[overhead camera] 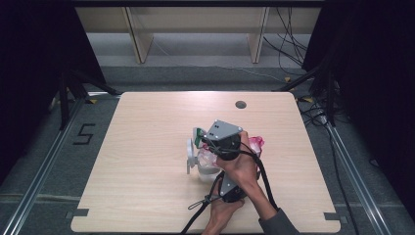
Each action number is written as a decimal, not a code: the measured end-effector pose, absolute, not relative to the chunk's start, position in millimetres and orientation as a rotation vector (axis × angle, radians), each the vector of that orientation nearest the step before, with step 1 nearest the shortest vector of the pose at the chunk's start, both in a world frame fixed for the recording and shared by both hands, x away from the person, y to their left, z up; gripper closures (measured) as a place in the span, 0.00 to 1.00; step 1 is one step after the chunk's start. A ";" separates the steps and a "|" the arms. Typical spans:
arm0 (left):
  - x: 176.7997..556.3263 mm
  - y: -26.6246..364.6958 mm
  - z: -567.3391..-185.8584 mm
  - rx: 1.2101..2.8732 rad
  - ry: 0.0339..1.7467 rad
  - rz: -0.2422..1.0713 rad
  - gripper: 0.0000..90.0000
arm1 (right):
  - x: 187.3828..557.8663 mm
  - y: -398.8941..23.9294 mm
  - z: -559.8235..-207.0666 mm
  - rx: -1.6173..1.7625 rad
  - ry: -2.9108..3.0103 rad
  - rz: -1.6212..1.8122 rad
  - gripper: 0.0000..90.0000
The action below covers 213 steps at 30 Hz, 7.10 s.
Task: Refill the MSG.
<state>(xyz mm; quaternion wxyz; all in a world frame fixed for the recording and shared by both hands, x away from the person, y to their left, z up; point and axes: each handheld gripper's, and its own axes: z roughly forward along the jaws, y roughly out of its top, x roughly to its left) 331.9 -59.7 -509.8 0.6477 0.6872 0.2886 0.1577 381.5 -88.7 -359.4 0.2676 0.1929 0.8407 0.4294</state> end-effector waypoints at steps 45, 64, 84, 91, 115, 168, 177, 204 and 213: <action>332.0 -59.1 -509.7 1.540 0.697 0.372 0.83 | 382.7 -87.8 -360.1 0.500 2.267 1.171 1.00; 332.3 -59.0 -510.0 1.534 0.700 0.387 0.83 | 382.1 -87.9 -359.5 0.520 2.268 1.187 1.00; 335.8 -60.9 -510.1 1.528 0.679 0.370 0.83 | 382.5 -88.1 -359.6 0.514 2.264 1.172 1.00; 336.8 -60.3 -510.7 1.535 0.670 0.361 0.83 | 382.8 -86.8 -361.2 0.510 2.269 1.148 1.00; 337.0 -58.8 -509.4 1.524 0.666 0.365 0.83 | 380.0 -83.5 -359.5 0.497 2.277 1.141 1.00; 335.4 -67.5 -509.9 1.365 0.736 0.292 0.83 | 379.7 -80.0 -361.3 0.474 2.280 1.140 1.00; 335.5 -65.5 -511.2 1.387 0.725 0.294 0.83 | 380.1 -80.2 -362.2 0.486 2.284 1.145 1.00; 336.6 -66.0 -511.8 1.376 0.733 0.286 0.83 | 380.2 -78.4 -364.8 0.499 2.289 1.137 1.00; 336.9 -65.9 -511.4 1.375 0.735 0.288 0.83 | 379.8 -78.1 -364.7 0.489 2.281 1.138 1.00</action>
